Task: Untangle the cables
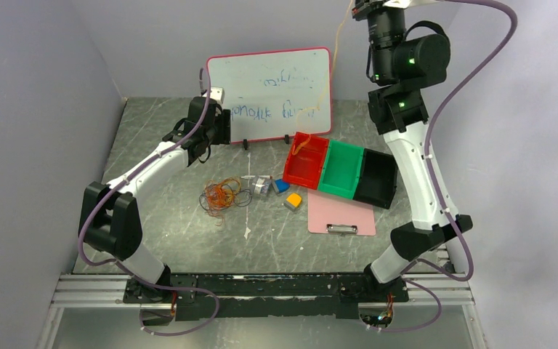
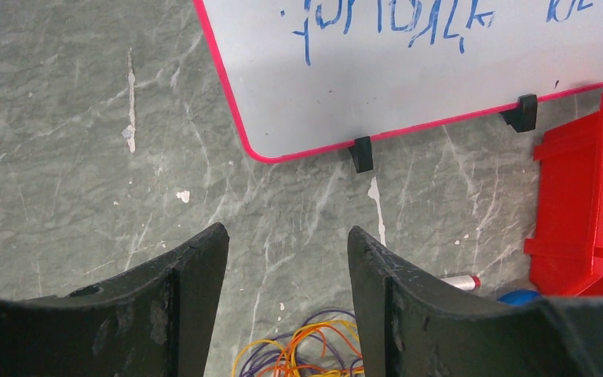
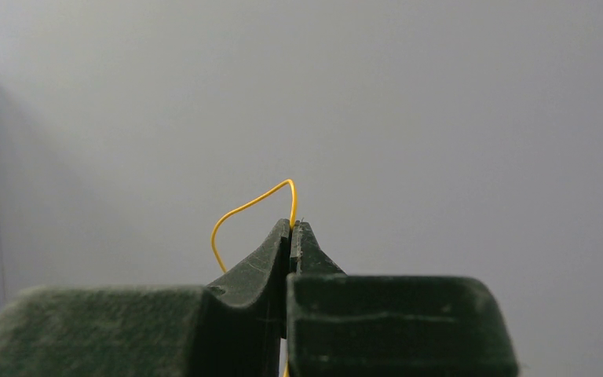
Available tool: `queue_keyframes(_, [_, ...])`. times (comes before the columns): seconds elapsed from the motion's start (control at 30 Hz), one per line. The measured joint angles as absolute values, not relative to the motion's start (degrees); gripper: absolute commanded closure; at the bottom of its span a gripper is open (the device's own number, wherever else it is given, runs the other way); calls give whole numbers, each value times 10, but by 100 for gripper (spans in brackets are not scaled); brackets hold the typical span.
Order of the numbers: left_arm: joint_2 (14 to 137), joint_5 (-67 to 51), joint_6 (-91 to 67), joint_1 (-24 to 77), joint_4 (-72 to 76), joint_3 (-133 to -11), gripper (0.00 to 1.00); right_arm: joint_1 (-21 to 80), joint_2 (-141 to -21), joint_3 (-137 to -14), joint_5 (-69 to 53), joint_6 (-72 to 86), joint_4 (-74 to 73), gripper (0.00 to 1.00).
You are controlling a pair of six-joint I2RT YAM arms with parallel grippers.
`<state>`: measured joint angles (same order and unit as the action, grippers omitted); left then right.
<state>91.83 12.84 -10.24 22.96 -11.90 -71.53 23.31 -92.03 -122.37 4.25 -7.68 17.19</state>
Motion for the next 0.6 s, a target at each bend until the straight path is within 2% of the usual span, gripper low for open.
queue_keyframes(0.2, [918, 128, -103, 230, -119, -715, 38, 233, -919, -1178, 43, -76, 157, 100])
queue_keyframes(0.6, [919, 128, -103, 230, -119, -715, 38, 233, -880, -984, 58, -55, 143, 100])
